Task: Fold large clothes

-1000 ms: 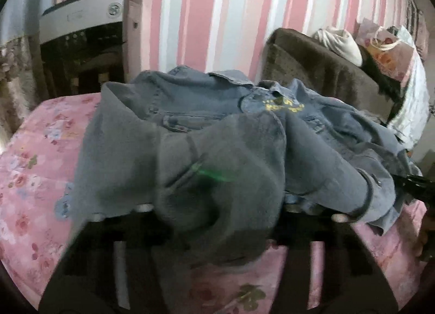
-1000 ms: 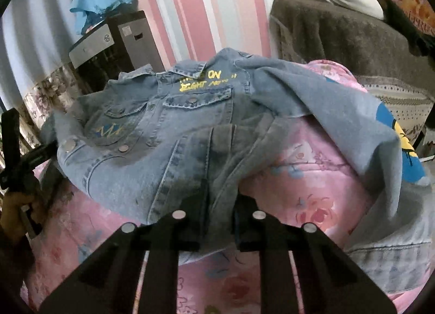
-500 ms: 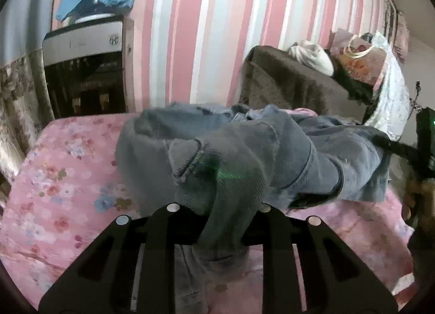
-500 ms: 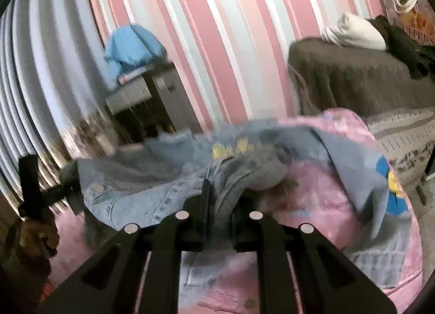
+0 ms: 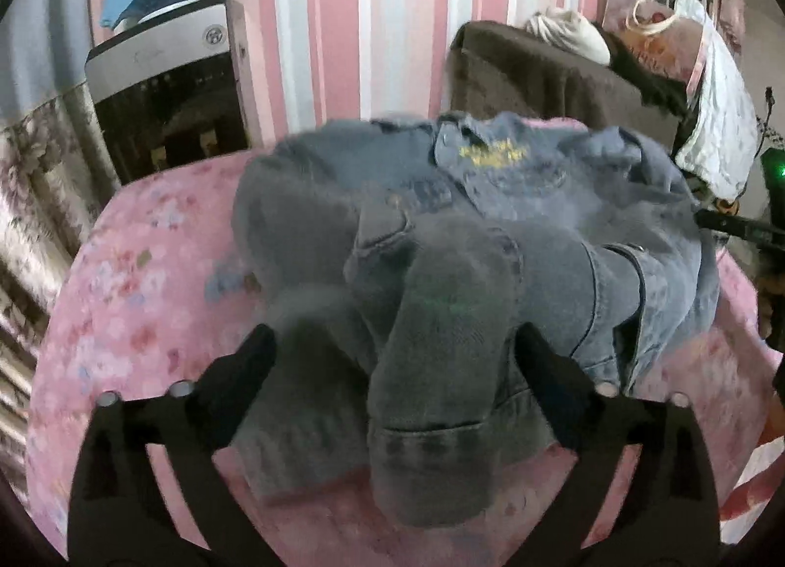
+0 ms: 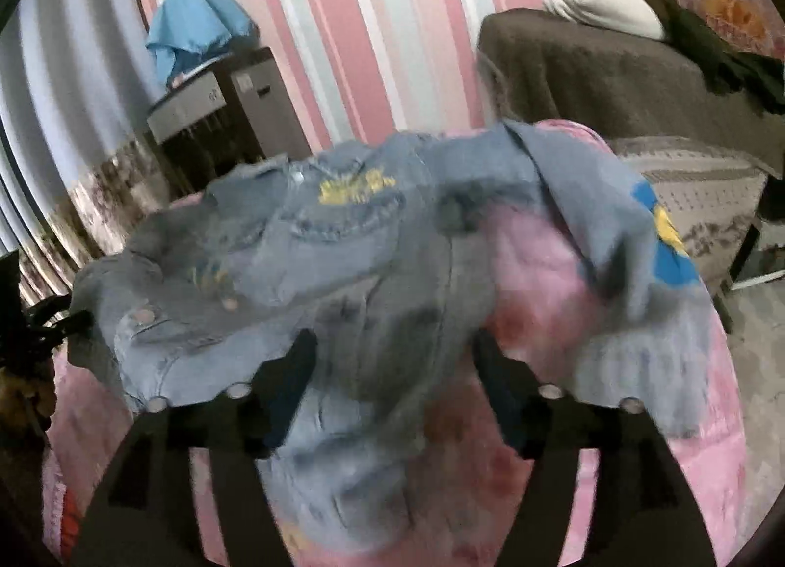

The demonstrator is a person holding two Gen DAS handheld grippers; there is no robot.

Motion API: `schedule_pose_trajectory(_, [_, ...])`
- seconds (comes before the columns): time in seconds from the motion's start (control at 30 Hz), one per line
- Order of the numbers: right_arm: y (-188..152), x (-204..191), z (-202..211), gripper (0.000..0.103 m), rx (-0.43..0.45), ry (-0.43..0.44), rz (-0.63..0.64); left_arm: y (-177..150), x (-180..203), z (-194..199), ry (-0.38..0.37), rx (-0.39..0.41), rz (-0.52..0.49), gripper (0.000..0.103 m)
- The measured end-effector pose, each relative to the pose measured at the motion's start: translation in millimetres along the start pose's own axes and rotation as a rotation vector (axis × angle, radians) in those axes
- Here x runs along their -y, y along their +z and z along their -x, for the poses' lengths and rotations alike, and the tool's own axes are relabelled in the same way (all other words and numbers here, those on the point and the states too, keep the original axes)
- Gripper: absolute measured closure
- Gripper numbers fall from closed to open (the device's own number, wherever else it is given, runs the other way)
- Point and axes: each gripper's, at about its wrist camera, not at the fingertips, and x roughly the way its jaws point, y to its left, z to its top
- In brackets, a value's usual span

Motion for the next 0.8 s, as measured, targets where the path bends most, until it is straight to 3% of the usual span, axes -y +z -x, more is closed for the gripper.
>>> schedule_pose_trajectory(0.23, [-40, -8, -16, 0.021, -0.092, 0.042, 0.011, -47, 6, -4, -0.081, 0.001, 0.092, 0.004])
schedule_pose_trajectory(0.27, [-44, -11, -20, 0.028, -0.101, 0.055, 0.01, -48, 7, -7, -0.086, 0.006, 0.093, 0.009])
schedule_pose_trajectory(0.3, [-47, -13, -23, 0.062, -0.109, 0.074, 0.008, -49, 9, -11, -0.096, 0.009, 0.09, 0.03])
schedule_pose_trajectory(0.33, [-48, -17, -25, 0.075, -0.109, 0.074, 0.008, -50, 10, -19, -0.124, -0.007, 0.1, 0.043])
schedule_pose_trajectory(0.4, [-46, -24, -17, 0.082, -0.078, 0.072, 0.022, -51, 10, -26, -0.175, -0.018, 0.138, 0.083])
schedule_pose_trajectory(0.43, [-44, -27, -5, 0.083, -0.044, 0.092, 0.024, -50, 11, -25, -0.174, -0.02, 0.143, 0.091])
schedule_pose_trajectory(0.6, [-31, -36, 73, 0.084, 0.102, 0.096, 0.051, -45, 17, 39, -0.197, 0.068, 0.123, 0.094])
schedule_pose_trajectory(0.7, [-32, -30, 93, 0.084, 0.114, 0.12, 0.042, -50, 19, 88, -0.209, 0.117, 0.107, 0.094])
schedule_pose_trajectory(0.8, [-46, -32, 88, 0.084, 0.065, 0.096, 0.059, -62, 15, 98, -0.229, 0.085, 0.133, 0.094])
